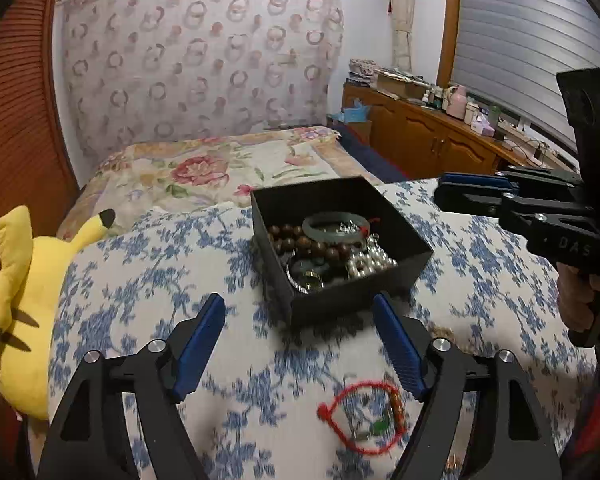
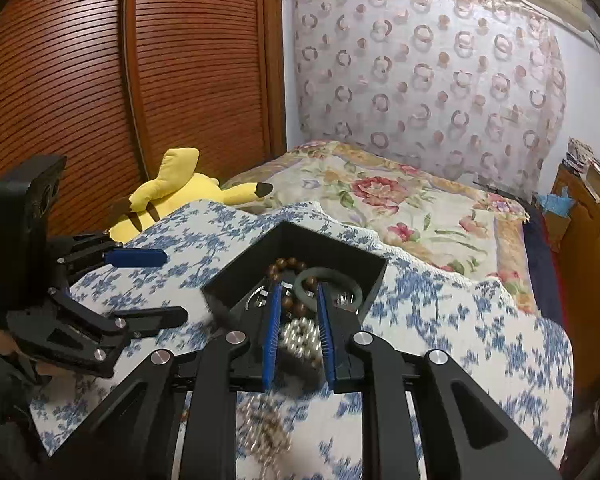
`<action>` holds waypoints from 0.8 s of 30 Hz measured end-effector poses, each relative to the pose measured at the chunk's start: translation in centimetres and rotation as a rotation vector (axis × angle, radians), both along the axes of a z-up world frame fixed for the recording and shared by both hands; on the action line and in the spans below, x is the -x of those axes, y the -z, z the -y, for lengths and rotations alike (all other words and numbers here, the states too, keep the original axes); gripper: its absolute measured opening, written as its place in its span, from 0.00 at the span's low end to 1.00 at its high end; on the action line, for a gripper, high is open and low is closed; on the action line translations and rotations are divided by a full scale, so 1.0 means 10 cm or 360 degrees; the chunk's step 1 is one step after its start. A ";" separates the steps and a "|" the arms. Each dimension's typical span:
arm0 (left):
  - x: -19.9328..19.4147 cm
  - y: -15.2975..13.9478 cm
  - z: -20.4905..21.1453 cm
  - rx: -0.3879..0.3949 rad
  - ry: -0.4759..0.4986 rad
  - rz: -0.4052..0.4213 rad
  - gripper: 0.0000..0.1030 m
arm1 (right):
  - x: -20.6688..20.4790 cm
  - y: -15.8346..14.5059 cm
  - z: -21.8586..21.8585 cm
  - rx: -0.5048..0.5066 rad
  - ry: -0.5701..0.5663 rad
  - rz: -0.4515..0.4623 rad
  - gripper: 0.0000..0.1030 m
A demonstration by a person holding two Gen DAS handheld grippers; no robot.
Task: Organize jewelry
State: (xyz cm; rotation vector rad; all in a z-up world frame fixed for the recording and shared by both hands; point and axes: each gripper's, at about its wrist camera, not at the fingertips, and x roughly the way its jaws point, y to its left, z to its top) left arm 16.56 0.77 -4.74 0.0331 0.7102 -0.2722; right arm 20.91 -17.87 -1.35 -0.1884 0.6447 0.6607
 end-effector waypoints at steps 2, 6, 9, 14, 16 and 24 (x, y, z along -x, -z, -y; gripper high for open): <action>0.09 0.01 -0.01 0.0002 -0.0004 0.0002 0.79 | 0.11 0.02 0.04 0.0000 0.0006 -0.0007 0.20; 0.27 0.06 -0.06 0.0005 -0.0022 -0.0004 0.86 | 0.31 0.09 0.14 0.0014 0.0021 -0.0030 0.20; 0.38 0.11 -0.09 0.0012 -0.0037 -0.0017 0.89 | 0.43 0.20 0.22 0.0030 0.0028 -0.0068 0.20; 0.53 0.25 -0.16 0.0034 -0.0054 -0.0059 0.90 | 0.54 0.50 0.21 0.0106 0.0010 -0.0176 0.20; 0.57 0.31 -0.19 0.0030 -0.0062 -0.0084 0.90 | 0.57 0.60 0.16 0.0142 -0.0009 -0.0203 0.20; 0.61 0.43 -0.32 0.0034 -0.0103 -0.0133 0.90 | 0.56 0.78 -0.07 0.0237 -0.0088 -0.0245 0.20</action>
